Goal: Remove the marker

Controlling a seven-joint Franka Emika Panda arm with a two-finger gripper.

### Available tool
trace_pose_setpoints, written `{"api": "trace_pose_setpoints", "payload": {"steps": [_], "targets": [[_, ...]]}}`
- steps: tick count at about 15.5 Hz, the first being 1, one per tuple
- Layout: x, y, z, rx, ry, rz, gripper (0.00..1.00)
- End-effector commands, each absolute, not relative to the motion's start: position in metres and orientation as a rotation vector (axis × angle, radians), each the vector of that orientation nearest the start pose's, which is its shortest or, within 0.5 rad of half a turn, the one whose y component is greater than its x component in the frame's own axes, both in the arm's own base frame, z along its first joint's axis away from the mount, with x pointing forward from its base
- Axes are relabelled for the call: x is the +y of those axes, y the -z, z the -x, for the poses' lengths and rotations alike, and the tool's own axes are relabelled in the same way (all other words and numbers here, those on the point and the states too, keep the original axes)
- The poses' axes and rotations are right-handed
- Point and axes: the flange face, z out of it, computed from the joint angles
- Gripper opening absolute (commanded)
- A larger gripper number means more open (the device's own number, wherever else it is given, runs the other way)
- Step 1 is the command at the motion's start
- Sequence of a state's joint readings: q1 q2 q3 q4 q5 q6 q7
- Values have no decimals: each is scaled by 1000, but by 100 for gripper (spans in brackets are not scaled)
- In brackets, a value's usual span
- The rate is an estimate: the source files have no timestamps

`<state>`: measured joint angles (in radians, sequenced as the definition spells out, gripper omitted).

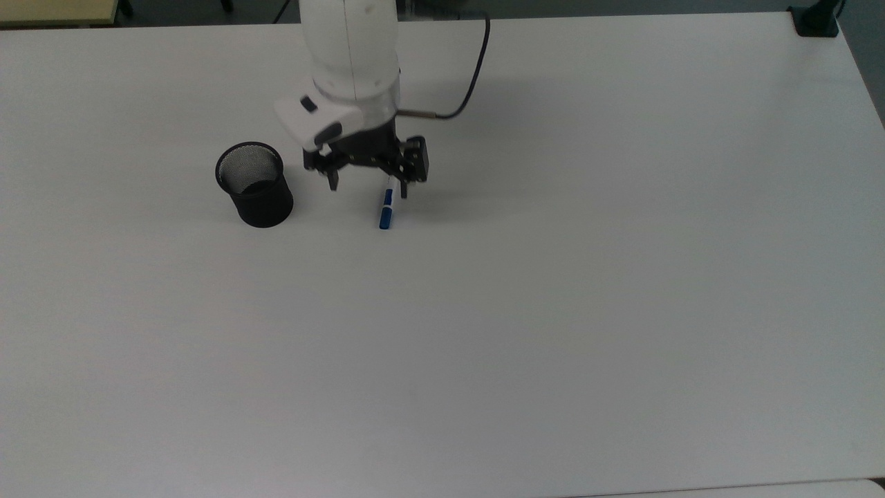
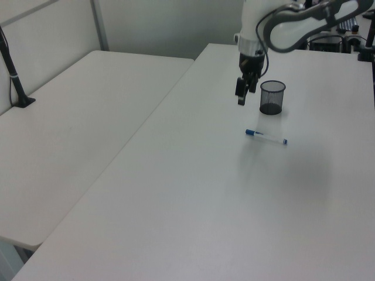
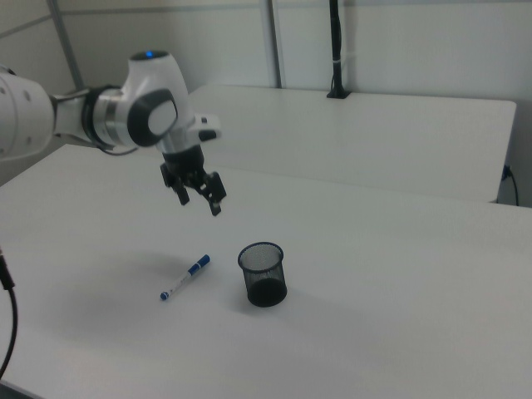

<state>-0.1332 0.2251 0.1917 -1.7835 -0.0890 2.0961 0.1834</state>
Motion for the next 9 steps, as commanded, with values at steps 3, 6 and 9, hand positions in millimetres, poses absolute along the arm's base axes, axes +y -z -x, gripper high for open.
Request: {"api": "trace_pose_setpoints", "payload": {"steps": [3,6,9], "targets": [[3,-542,-588,263,102,3213,100],[-13,-577,-566,323,112,3206,100],[-22,-595,-553,373,113,3160,100]]}}
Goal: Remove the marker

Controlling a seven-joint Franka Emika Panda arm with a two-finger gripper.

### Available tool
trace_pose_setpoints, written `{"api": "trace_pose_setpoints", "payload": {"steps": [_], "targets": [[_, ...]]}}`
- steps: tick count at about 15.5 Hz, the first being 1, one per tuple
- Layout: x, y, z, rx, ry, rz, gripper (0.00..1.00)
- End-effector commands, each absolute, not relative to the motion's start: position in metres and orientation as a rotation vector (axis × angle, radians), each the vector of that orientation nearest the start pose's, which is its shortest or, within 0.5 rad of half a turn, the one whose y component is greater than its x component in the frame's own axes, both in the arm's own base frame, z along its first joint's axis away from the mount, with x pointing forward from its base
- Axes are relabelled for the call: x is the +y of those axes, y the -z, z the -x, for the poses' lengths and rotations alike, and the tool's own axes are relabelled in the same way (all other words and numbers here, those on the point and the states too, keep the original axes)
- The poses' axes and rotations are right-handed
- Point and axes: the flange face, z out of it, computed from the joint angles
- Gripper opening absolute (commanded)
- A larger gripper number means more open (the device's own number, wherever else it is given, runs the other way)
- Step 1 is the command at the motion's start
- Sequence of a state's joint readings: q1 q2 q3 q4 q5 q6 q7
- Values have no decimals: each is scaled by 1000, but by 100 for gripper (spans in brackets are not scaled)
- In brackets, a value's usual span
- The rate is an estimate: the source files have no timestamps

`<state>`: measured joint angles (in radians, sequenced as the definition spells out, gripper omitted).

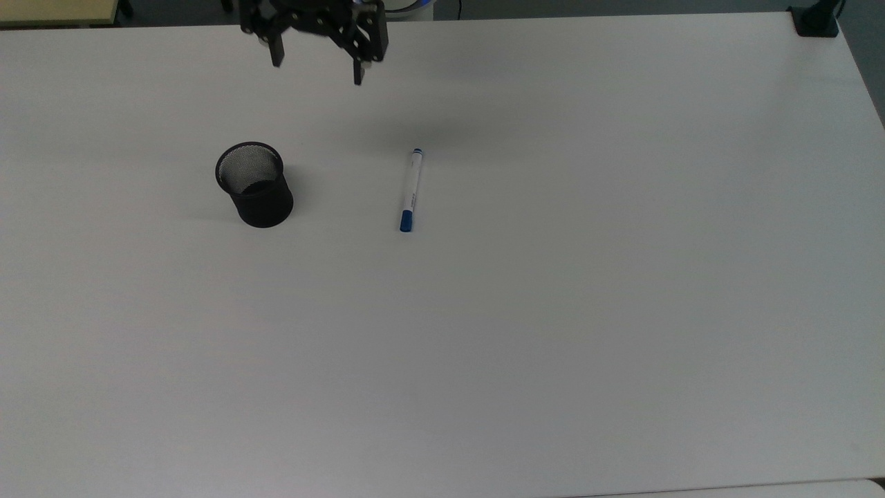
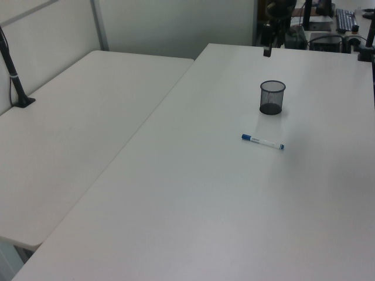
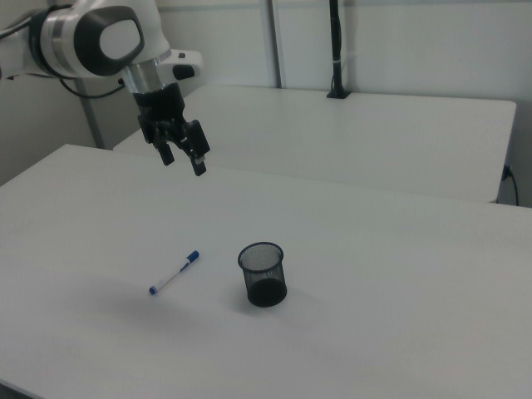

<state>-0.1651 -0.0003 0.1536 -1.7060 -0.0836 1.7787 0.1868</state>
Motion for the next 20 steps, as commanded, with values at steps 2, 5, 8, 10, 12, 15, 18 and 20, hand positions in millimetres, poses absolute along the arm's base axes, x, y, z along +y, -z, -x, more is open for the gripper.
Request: {"api": "trace_pose_setpoints", "payload": {"steps": [2,5,8,10,12,15,18,20], "targets": [[-28,-599,-546,396,85,3137,100],[-29,-603,-544,388,103,3133,100],[-33,-605,-551,241,182,3148,100],[-37,-608,-555,165,230,3162,100],[-52,-612,-556,198,271,3157,100],[-55,-613,-555,204,266,3151,100],[-56,-614,-554,202,265,3148,100],[-56,-618,-555,205,275,3148,100]]}}
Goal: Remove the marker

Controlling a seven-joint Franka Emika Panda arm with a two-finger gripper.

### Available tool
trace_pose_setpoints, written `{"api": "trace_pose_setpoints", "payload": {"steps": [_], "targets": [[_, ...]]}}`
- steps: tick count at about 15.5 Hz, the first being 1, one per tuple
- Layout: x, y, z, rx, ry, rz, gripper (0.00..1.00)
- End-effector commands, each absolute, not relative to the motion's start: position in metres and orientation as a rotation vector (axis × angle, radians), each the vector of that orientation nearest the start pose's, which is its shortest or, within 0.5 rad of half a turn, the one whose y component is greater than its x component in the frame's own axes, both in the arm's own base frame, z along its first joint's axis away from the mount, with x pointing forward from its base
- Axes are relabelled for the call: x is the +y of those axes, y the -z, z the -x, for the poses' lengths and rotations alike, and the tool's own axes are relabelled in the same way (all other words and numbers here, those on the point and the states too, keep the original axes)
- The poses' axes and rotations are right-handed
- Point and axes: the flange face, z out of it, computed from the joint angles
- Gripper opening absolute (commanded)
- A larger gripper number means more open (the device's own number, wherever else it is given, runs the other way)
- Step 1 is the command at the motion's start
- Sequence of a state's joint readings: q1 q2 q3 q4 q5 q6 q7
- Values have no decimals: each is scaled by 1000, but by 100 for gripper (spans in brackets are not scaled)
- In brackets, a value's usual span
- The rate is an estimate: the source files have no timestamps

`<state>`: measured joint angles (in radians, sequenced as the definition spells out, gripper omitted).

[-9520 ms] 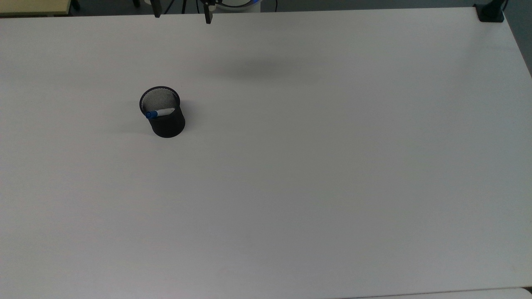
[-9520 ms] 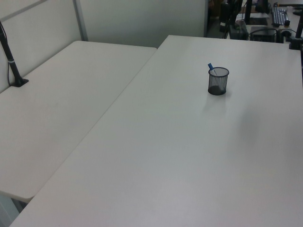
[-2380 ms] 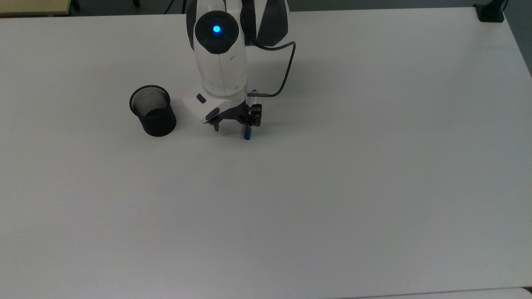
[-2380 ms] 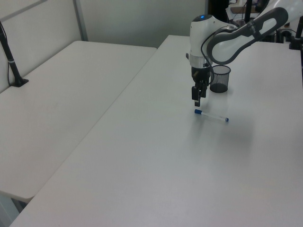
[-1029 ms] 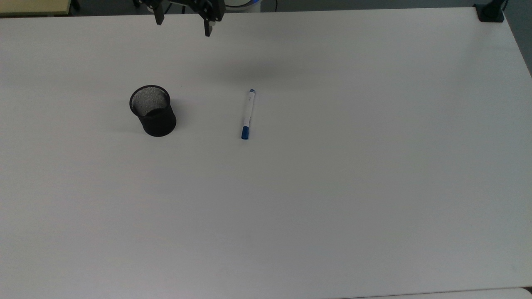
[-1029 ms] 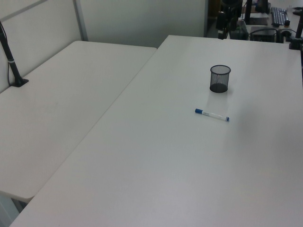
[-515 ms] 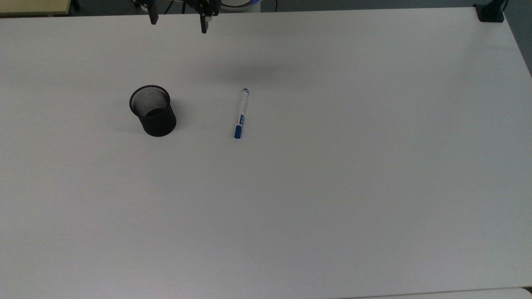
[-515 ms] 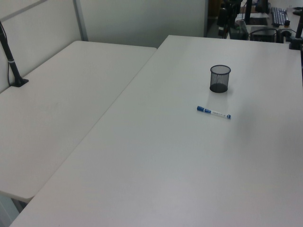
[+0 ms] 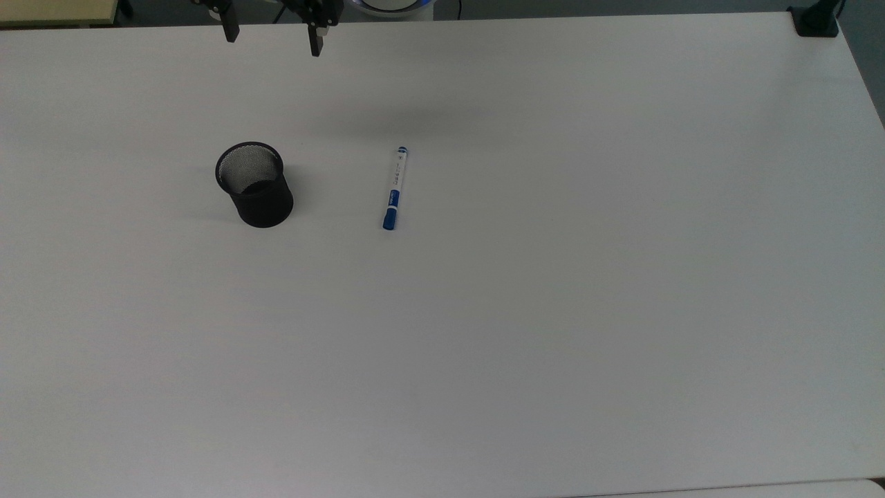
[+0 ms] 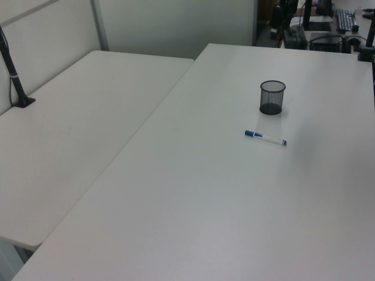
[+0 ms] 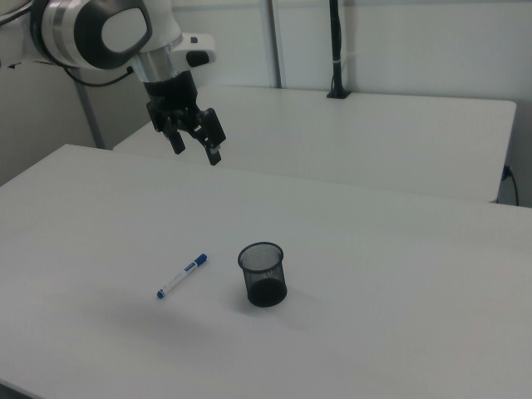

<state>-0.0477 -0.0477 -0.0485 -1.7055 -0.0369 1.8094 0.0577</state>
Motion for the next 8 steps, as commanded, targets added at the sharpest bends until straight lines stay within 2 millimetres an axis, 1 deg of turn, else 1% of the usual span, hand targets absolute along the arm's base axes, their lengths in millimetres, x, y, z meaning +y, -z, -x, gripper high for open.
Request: {"api": "trace_pose_setpoints", "payload": {"steps": [1,8], "targets": [[-56,-617,-555,207,273,3148,100],[-54,-618,-555,200,273,3148,100]]}}
